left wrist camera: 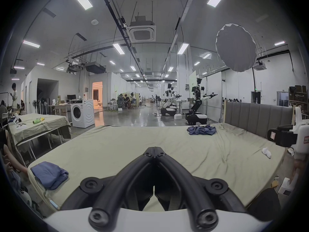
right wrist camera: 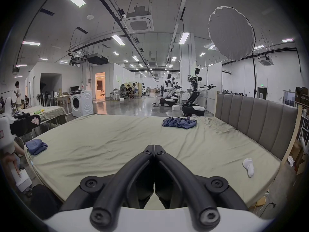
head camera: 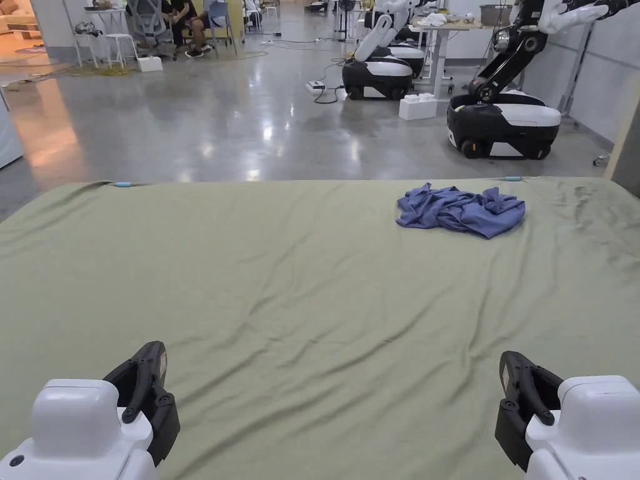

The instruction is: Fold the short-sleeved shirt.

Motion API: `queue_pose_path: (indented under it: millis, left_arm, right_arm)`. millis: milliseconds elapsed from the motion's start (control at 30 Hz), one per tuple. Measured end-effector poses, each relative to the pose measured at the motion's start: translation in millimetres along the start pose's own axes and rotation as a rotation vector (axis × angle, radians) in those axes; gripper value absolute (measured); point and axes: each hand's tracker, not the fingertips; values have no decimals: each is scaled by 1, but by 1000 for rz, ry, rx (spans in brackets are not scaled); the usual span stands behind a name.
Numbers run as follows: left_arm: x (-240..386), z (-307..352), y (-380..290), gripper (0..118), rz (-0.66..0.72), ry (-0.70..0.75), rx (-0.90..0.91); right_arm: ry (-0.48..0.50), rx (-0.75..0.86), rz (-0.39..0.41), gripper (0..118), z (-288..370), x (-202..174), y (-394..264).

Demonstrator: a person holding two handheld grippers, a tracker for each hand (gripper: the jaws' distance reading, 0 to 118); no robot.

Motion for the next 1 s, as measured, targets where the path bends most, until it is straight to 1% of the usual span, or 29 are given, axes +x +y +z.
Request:
queue_pose_path:
  millis: [367,467,500,533,567,600,633,667,700,733,800,867,933,967,1000]
  left_arm:
    - [-2,2,5,0,8,8,11]
    - [-1,-1,8,0,8,39,9]
    - [-2,-4,10,12,10,40,-12]
    - [-3,-10,13,50,-8,45,-55]
    - [-3,-17,15,94,-31,97,-122]
    - [-3,-19,14,116,-53,137,-130]
    - [-4,-15,15,117,-68,164,-77]
    - [-7,-11,14,117,-34,138,-27]
    - [-12,-6,13,117,27,87,15]
    - [-14,-6,14,117,45,50,24]
    - [-16,-7,15,117,66,53,22]
    - [-26,-10,13,117,159,-29,1]
    - [-28,-14,13,117,187,-59,-48]
    - [-28,-16,15,117,157,-42,-57]
    - [-22,-15,16,117,93,-12,-63]
  right_arm:
    - [-1,8,5,2,2,-2,5]
    - [-3,11,7,2,3,-2,5]
    - [-7,13,9,3,4,-3,6]
    - [-55,15,29,24,4,-4,9]
    - [-109,5,54,68,2,-6,11]
    - [-126,-21,64,118,-3,-5,12]
    - [-117,6,58,118,1,-2,10]
    - [-121,11,64,118,2,-2,16]
    - [-142,14,62,118,3,-1,20]
    - [-137,20,54,118,2,-2,14]
    - [-113,10,47,118,1,-2,12]
    - [-94,5,47,118,0,-4,11]
    - [-95,0,51,118,-1,-8,10]
    - [-89,2,43,118,-1,-7,10]
    - [-79,4,26,118,-1,-7,9]
